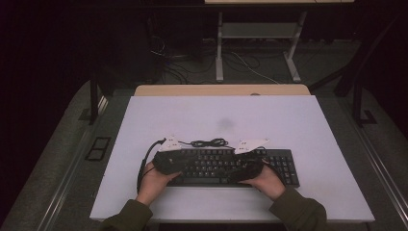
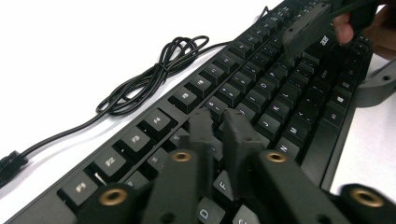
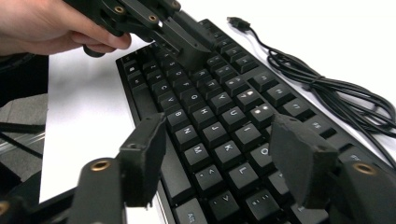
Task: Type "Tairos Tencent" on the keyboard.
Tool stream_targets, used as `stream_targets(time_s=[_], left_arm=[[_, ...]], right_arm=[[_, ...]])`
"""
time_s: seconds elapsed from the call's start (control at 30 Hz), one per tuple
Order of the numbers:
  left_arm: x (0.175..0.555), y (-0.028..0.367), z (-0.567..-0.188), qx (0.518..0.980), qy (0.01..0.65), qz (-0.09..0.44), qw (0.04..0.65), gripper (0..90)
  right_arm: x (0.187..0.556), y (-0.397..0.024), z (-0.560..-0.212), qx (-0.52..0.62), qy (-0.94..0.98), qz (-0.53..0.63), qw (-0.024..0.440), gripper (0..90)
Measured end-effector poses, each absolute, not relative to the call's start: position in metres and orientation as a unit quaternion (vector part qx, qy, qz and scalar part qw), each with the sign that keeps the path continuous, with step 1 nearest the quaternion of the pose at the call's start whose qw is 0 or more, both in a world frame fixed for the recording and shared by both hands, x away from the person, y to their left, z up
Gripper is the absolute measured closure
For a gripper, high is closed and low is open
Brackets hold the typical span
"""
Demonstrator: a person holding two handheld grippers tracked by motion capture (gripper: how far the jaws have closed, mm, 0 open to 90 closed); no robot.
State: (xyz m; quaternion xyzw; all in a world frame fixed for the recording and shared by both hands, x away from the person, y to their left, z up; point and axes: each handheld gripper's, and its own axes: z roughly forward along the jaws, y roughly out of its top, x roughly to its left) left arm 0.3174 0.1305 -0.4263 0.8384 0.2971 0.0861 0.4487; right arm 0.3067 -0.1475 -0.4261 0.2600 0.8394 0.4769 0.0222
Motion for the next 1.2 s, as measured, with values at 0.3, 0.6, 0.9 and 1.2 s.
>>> stream_targets(time_s=[0.3,0.6,0.9,1.2], left_arm=[[0.323,0.124,-0.431,0.846,0.295,0.077,0.438,89.0],[0.325,0.118,-0.436,0.853,0.299,0.070,0.422,89.1],[0.325,0.117,-0.436,0.860,0.292,0.070,0.412,89.1],[0.323,0.125,-0.433,0.846,0.305,0.064,0.432,81.3]], right_arm=[[0.304,-0.161,-0.424,0.269,0.831,0.486,0.031,27.9],[0.300,-0.171,-0.423,0.271,0.827,0.491,0.038,26.9],[0.302,-0.174,-0.422,0.276,0.823,0.494,0.040,26.8],[0.305,-0.179,-0.422,0.280,0.820,0.497,0.038,25.9]])
